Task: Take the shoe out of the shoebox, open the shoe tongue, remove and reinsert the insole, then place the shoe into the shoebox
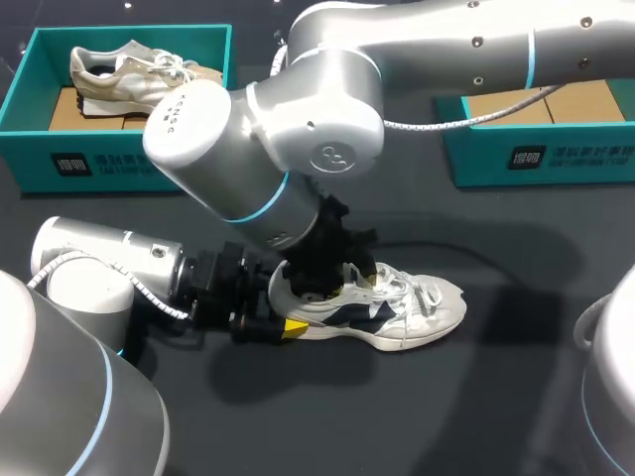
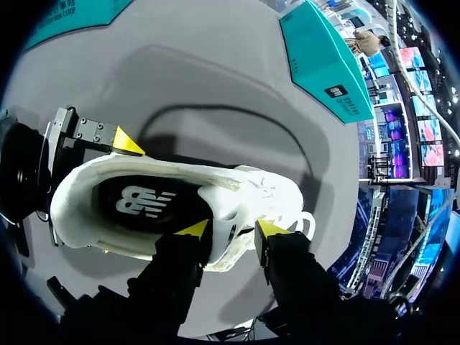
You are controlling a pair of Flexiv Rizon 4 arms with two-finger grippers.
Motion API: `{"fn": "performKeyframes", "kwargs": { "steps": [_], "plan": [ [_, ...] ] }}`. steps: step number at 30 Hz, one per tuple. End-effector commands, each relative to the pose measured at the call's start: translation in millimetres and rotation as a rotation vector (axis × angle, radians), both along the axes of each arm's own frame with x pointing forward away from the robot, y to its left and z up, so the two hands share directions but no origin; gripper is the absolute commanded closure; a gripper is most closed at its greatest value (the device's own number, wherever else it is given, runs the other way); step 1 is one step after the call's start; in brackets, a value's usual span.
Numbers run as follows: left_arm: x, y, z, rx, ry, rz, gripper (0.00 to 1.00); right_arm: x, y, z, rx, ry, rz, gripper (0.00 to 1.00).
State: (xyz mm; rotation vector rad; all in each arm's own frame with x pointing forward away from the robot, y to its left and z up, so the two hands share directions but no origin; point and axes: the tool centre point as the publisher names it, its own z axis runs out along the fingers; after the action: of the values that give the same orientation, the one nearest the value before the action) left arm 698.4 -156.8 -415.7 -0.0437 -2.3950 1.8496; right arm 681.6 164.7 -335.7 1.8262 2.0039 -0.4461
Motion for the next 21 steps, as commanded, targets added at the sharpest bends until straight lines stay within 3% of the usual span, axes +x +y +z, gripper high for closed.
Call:
{"fn": "performKeyframes", "kwargs": {
  "steps": [1, 9, 14, 21],
  "plan": [
    [3.0, 0.1, -2.2, 0.002, 0.0, 0.0, 1.0, -4.0, -11.2, 5.2, 0.049, -0.131, -0.218, 0.63],
    [3.0, 0.1, -2.2, 0.002, 0.0, 0.0, 1.0, -2.5, -22.4, 9.9, 0.112, -0.138, -0.231, 0.76],
    [3.0, 0.1, -2.2, 0.002, 0.0, 0.0, 1.0, -1.5, -33.7, 13.6, 0.151, -0.129, -0.229, 1.0],
    [3.0, 0.1, -2.2, 0.002, 0.0, 0.0, 1.0, 3.6, -46.6, 20.4, 0.196, -0.104, -0.202, 1.0]
  ]
}}
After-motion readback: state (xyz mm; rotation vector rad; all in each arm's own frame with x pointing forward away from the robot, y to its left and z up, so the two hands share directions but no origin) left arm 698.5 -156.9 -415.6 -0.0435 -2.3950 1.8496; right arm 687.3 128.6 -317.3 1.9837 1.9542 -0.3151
